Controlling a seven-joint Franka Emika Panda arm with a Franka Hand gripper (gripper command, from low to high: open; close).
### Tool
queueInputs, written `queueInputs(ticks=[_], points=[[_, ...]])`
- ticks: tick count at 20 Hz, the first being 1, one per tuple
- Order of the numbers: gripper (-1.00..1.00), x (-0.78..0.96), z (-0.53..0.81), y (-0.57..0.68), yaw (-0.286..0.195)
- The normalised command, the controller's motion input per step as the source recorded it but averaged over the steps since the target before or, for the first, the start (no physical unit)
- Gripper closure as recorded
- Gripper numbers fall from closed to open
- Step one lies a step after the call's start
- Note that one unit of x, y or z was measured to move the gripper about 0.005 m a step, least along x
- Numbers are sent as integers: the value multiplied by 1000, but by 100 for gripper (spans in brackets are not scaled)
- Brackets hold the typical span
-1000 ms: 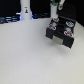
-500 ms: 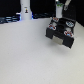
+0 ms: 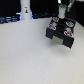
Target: Open the kcup holder, insert the kcup into the holder, and close the kcup holder
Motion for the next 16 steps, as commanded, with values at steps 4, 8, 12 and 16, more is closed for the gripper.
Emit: queueInputs(ticks=[4,8,12,16], points=[[100,138,-143,240,57],[100,52,-160,190,34],[100,60,-176,153,20],[100,58,-147,70,5]])
